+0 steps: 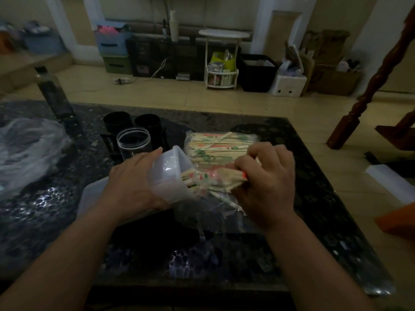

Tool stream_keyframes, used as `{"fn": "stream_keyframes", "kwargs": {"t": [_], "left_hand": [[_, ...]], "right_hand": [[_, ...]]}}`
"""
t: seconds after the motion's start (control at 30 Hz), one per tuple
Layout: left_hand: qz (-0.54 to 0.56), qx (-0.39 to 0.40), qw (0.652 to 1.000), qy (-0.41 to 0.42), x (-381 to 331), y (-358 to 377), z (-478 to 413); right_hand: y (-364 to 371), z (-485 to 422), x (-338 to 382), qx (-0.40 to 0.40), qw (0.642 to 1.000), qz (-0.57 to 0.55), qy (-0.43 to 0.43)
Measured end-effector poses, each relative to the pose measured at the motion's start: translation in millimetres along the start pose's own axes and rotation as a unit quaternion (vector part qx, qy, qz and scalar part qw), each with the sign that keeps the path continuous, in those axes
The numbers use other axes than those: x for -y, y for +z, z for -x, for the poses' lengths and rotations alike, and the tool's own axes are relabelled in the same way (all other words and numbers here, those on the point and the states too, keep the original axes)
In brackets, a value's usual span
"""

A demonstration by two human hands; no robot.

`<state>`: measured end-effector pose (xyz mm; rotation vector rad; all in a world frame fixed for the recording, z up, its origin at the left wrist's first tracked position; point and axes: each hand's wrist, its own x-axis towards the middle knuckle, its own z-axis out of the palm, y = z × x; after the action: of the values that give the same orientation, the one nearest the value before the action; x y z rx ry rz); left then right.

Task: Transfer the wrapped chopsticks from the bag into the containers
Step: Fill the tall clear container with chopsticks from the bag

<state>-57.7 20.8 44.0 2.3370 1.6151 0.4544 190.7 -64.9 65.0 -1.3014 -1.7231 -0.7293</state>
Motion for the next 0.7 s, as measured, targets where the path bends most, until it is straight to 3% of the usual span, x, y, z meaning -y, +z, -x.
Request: {"fn": "stream_keyframes", "kwargs": {"t": [0.17,0.27,0.4,0.7], "left_hand": [[-0.010,-0.007,1.000,0.003,-3,1,-2],[-0.019,-0.010,1.000,0.003,-4,2,-1],[-0.015,-0.018,1.000,0.002,-5,3,1],[-0.011,-0.008,1.000,0.004,-6,7,1]], "right_hand": [[4,2,2,-0.027,0.998,-0.038,0.033],[8,1,6,-0.047,0.987,-0.087,0.126],[10,-6,19,-0.115,0.899,-0.283,0.314],[27,1,17,-0.146,0.758,-0.368,0.519]]}}
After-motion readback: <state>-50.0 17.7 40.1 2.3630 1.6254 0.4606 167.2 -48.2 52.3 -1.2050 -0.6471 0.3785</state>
